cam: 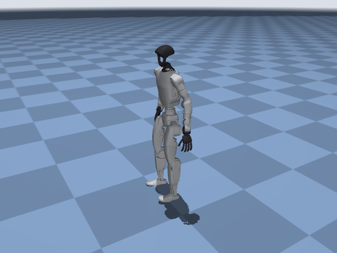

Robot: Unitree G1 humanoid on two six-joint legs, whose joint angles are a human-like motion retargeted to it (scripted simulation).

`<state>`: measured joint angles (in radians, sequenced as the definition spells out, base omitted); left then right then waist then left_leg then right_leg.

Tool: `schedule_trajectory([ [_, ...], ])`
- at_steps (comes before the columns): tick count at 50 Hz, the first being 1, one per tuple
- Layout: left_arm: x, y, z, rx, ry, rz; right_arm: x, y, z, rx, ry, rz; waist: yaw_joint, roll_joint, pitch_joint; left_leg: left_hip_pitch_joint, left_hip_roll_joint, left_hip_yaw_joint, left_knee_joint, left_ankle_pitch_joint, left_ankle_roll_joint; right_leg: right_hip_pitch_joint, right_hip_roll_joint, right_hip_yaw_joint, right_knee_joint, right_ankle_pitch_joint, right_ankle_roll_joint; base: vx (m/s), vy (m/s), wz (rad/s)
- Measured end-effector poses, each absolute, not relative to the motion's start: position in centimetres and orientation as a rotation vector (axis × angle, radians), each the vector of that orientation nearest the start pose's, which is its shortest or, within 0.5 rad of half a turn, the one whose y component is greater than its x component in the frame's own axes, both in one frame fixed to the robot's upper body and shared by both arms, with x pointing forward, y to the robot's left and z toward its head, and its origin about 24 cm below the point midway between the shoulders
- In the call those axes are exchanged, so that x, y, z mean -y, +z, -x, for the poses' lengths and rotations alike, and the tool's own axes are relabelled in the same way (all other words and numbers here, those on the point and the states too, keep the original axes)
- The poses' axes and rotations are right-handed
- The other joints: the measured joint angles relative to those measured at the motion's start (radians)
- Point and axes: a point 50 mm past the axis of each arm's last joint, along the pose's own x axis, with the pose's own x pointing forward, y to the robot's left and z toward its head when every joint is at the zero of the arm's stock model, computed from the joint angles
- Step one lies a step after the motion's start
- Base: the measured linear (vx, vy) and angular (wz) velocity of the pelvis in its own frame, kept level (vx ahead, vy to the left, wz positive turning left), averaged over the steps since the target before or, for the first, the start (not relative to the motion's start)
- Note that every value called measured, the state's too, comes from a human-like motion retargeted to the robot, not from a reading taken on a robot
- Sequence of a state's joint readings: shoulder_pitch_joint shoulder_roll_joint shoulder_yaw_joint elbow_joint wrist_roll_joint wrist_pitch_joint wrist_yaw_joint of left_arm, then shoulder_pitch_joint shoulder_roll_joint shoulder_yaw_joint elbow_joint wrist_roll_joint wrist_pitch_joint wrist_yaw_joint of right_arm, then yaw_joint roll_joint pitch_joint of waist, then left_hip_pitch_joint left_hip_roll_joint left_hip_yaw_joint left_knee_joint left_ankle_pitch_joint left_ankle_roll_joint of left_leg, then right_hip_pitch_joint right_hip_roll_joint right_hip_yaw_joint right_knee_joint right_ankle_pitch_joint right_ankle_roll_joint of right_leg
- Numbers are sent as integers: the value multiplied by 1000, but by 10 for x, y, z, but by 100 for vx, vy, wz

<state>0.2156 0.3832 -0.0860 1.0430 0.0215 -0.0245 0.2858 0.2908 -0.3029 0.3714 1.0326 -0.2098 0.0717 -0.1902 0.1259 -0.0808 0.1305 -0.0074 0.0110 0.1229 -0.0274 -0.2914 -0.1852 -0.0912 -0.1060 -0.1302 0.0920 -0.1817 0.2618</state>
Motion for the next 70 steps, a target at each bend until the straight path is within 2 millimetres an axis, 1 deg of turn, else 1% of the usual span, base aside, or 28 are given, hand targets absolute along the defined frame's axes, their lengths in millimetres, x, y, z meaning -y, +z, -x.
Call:
schedule_trajectory([
  [2,-301,-134,-80,-1114,388,-577,235,-161,-23,-1282,128,704,0,-22,91,-22,-23,-15,36,89,90,-30,-21,32,46,63,-29,25,4,134],
  [3,-301,-131,-101,-1086,408,-574,235,-160,-38,-1243,100,694,0,-31,147,-54,-36,-37,114,140,192,-55,-34,34,123,77,-117,19,2,131],
  [5,-297,-125,-133,-1066,427,-576,238,-156,-69,-1181,50,692,-11,-37,257,-193,-53,-78,489,76,396,-144,-69,16,453,-45,-334,19,-3,122],
  [6,-292,-125,-142,-1061,416,-593,241,-153,-81,-1152,18,713,-20,-30,287,-240,-48,-92,643,4,402,-166,-80,-3,584,-116,-357,29,-4,104],
  [9,-272,-124,-163,-999,332,-695,246,-140,-120,-1024,-119,732,-43,0,306,-270,-19,-124,811,-91,332,-139,-75,-58,684,-186,-331,36,-4,58],
  [11,-259,-122,-173,-917,249,-763,243,-132,-139,-940,-157,682,-40,12,268,-234,-4,-123,745,-54,282,-82,-53,-67,573,-134,-301,33,-2,-7],
  [13,-255,-114,-182,-833,205,-774,234,-128,-152,-894,-121,649,2,-20,203,-149,-16,-92,535,22,261,-70,-53,-35,467,-62,-259,29,-4,-72],
  [16,-253,-108,-182,-760,210,-714,227,-127,-159,-865,-23,678,-16,-12,91,-111,-6,-83,365,108,174,17,-26,-51,194,58,-201,25,3,-11],
  [18,-252,-103,-188,-734,262,-588,226,-125,-168,-876,-79,550,-10,-17,33,-51,-16,-79,188,175,156,35,-23,-42,86,113,-156,20,-1,-32],
  [20,-246,-98,-196,-703,298,-462,227,-122,-174,-869,-126,503,0,-11,-2,-9,-20,-76,87,194,142,50,-20,-39,31,126,-119,18,-1,-24],
  [23,-232,-91,-218,-654,283,-396,230,-118,-181,-839,-122,667,26,3,-8,21,-23,-71,45,181,144,72,-18,-38,-5,115,-93,14,0,-12],
  [25,-223,-89,-229,-641,225,-453,233,-118,-184,-835,-154,692,42,10,-2,16,-26,-67,64,165,149,77,-22,-39,-4,103,-86,10,1,-2],
  [30,-215,-96,-232,-673,-64,-710,239,-117,-182,-810,-10,760,30,36,-1,-8,-26,-86,105,131,122,84,-23,-54,-7,71,-62,8,1,19],
  [36,-215,-94,-227,-621,-157,-810,243,-114,-179,-782,-4,771,-8,51,43,-28,-24,-91,101,110,104,51,-26,-57,29,14,-55,9,0,9],
  [40,-219,-103,-208,-655,-108,-772,246,-121,-160,-826,2,740,-20,47,63,-78,-23,-61,156,60,102,-13,-44,-64,105,-39,-42,11,0,-5],
  [45,-216,-118,-192,-767,-64,-700,246,-129,-145,-882,-47,711,-35,67,137,-96,-15,-60,148,34,118,-25,-33,-71,82,-42,-59,10,0,-3],
  [48,-208,-120,-198,-794,-67,-672,242,-127,-154,-861,-22,715,-28,73,233,-139,-19,-62,257,-22,173,-48,-38,-55,139,-83,-112,6,1,-19],
  [50,-204,-112,-220,-795,-39,-679,242,-119,-177,-870,-44,705,-35,89,335,-136,-24,-76,280,-33,254,-42,-30,-26,143,-93,-209,9,3,-26],
  [53,-207,-119,-206,-836,-51,-717,240,-118,-176,-858,-38,723,-45,107,366,-288,26,-50,697,-233,286,-173,-27,-10,507,-290,-301,27,1,-34],
  [55,-210,-114,-212,-803,-47,-741,239,-112,-188,-819,-54,726,-42,112,383,-338,47,-47,845,-312,323,-226,-25,-7,657,-374,-344,39,3,-20],
  [58,-221,-115,-195,-785,4,-761,240,-105,-181,-746,-146,665,-59,89,298,-289,28,-34,820,-338,354,-192,-60,-27,673,-403,-322,68,10,13],
  [60,-232,-120,-165,-800,57,-756,246,-95,-155,-687,-179,607,-71,79,182,-188,16,-25,650,-234,311,-80,-59,-53,488,-291,-273,96,9,13],
  [62,-246,-123,-136,-847,91,-705,249,-84,-135,-659,-145,600,-75,50,58,-59,-17,-23,369,66,283,12,-66,-59,280,-16,-284,107,10,5],
  [63,-249,-127,-113,-891,69,-674,254,-79,-116,-673,-98,602,-89,61,3,-29,-4,-25,335,218,219,76,-53,-70,181,159,-296,110,13,22],
  [65,-253,-132,-78,-974,40,-581,260,-74,-86,-715,-88,534,-100,83,-48,65,11,-39,224,536,113,179,-26,-40,47,498,-303,106,12,13],
  [67,-254,-137,-51,-1059,44,-489,266,-79,-59,-817,-63,594,-98,104,-48,137,5,-100,171,682,30,229,19,81,27,622,-276,94,8,-13],
  [68,-253,-138,-43,-1082,61,-459,267,-82,-50,-857,-77,577,-90,110,-36,157,-8,-146,163,685,4,239,41,145,36,614,-253,83,6,-33],
  [70,-255,-141,-39,-1119,132,-427,269,-93,-41,-934,-109,552,-59,107,-9,202,-39,-221,72,693,29,224,60,204,52,579,-212,73,4,-54],
])
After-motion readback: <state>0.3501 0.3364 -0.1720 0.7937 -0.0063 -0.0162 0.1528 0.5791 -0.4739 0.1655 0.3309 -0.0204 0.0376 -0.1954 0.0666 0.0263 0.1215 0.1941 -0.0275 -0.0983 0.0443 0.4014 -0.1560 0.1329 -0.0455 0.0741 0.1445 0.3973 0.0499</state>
